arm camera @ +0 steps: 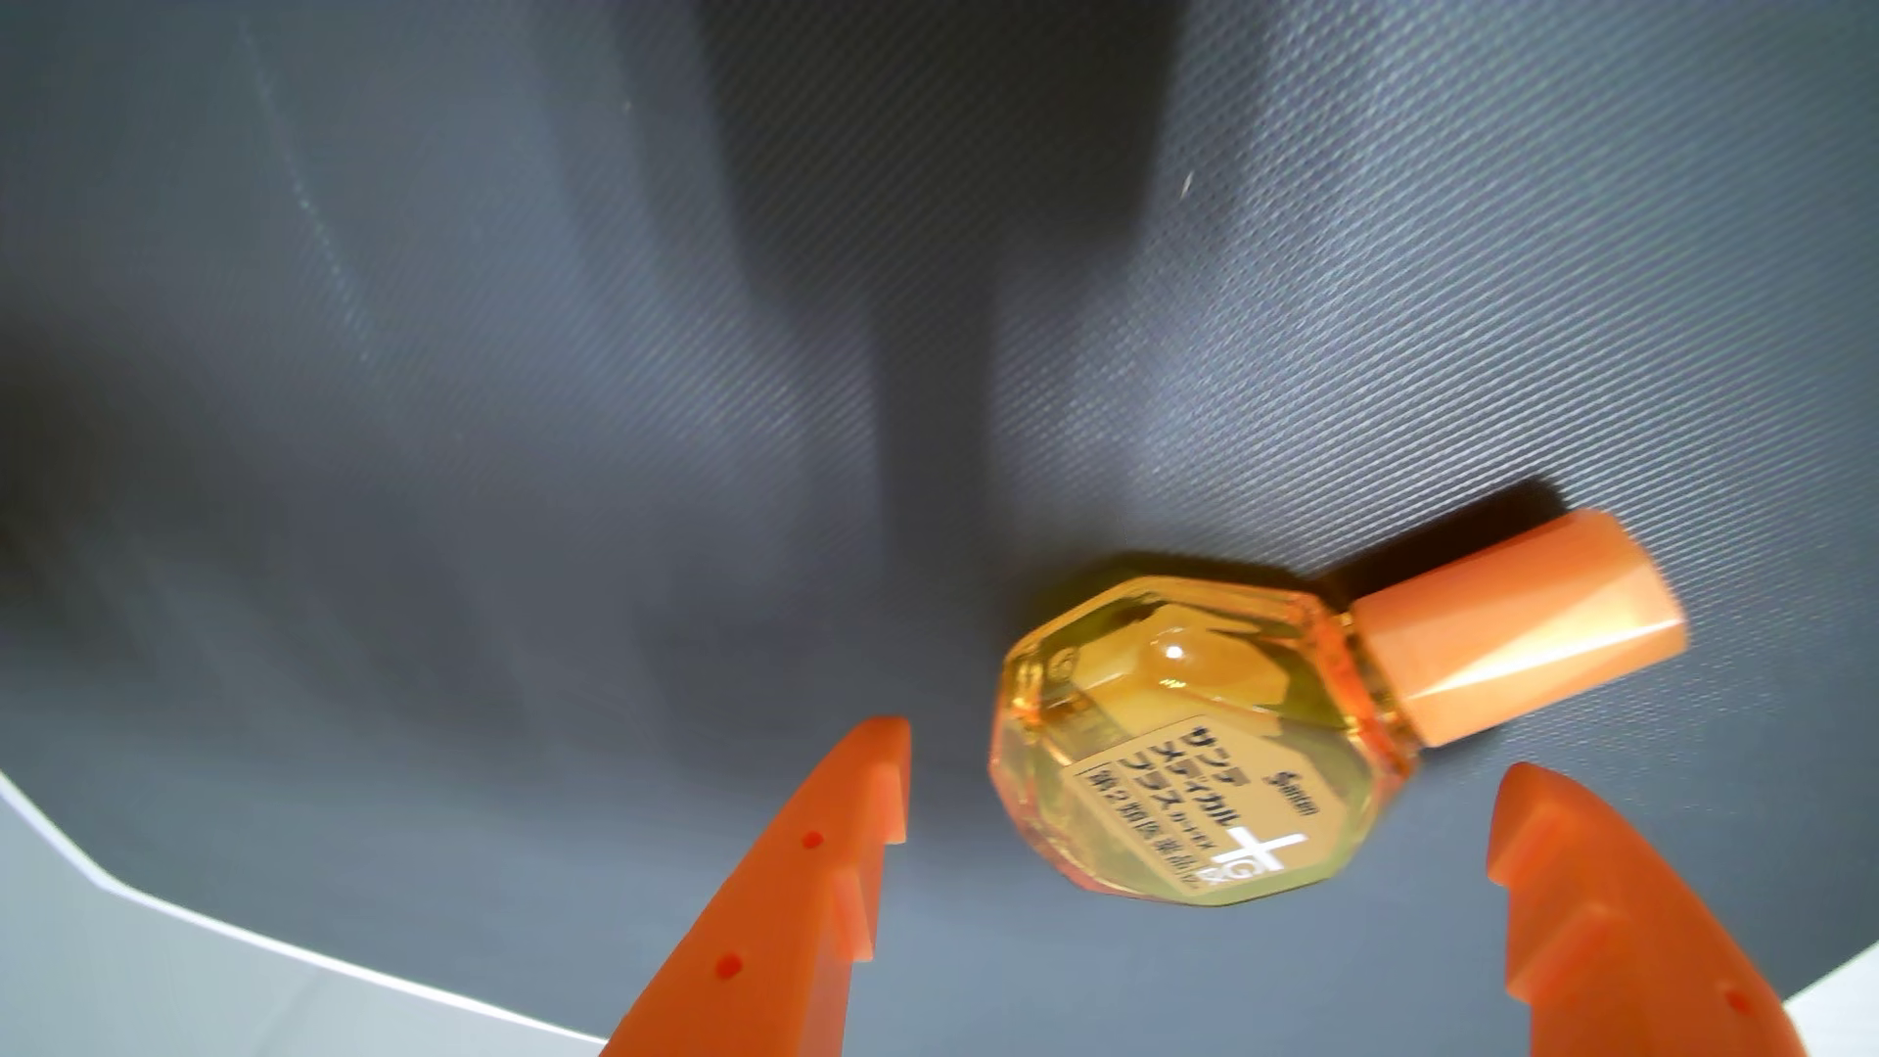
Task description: Grab the eyedrops
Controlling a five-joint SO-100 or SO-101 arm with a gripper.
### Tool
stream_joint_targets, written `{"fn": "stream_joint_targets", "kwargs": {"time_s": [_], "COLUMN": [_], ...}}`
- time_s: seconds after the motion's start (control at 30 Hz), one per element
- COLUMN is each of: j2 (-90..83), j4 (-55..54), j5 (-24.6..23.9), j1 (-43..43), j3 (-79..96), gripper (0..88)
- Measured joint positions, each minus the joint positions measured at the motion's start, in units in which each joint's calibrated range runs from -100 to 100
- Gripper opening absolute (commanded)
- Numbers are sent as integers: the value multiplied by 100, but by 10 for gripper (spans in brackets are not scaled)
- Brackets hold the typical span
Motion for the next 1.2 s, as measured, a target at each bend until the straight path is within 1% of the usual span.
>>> {"fn": "stream_joint_targets", "kwargs": {"time_s": [0.57,0.63,0.73,0.77,1.1,1.2], "j2": [322,322,331,331,356,356], "j4": [-52,-52,-183,-270,-305,-305], "j5": [10,10,10,16,5,5], "j1": [0,0,0,0,-7,-7], "j3": [-108,-108,-108,-126,-181,-181], "gripper": [317,285,189,171,162,124]}}
